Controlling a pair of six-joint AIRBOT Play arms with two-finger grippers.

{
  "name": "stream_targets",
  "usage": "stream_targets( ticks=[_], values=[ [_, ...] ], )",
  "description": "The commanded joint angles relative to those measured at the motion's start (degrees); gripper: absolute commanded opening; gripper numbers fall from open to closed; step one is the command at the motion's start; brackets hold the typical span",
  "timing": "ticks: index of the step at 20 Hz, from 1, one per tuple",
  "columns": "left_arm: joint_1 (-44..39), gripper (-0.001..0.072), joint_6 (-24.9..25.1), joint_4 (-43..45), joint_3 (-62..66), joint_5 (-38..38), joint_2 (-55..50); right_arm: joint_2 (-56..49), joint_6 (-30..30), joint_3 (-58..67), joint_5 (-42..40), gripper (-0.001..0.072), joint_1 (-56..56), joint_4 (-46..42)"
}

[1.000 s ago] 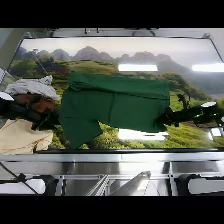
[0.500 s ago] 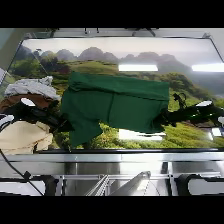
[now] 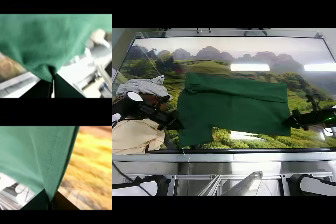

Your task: Fold the shirts.

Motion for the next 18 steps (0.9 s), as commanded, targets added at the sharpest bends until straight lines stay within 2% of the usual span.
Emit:
stream_targets(
  ticks=[1, 4, 6, 8, 14, 18],
  values=[
    [0.28, 0.0026, -0.35, -0.70, -6.25, -8.79, 6.69, 1.42, 1.01, 0.09, 1.73, 0.0019, -4.13, -3.10],
    [-0.74, 0.0026, 2.62, -4.26, -4.81, -4.59, 9.97, 1.46, 0.22, 0.13, 1.75, 0.0019, -3.76, 0.92],
    [-0.66, 0.0027, 4.81, -12.39, 1.36, -0.90, 9.55, 1.44, -1.05, 1.16, 0.79, 0.0019, -3.34, 6.36],
    [-1.07, 0.0027, 5.01, -16.22, 10.71, 2.36, 6.16, 1.33, -1.44, 3.82, -0.90, 0.0020, -2.19, 9.94],
    [-4.33, 0.0027, 1.33, -15.67, 39.71, 4.26, -16.22, -5.16, -1.40, 15.34, -14.49, 0.0020, 4.24, 11.63],
    [-4.33, 0.0024, -0.33, -15.72, 55.12, 2.64, -32.52, -14.99, -3.08, 22.77, -16.55, 0.0020, 5.05, 11.65]
  ],
)
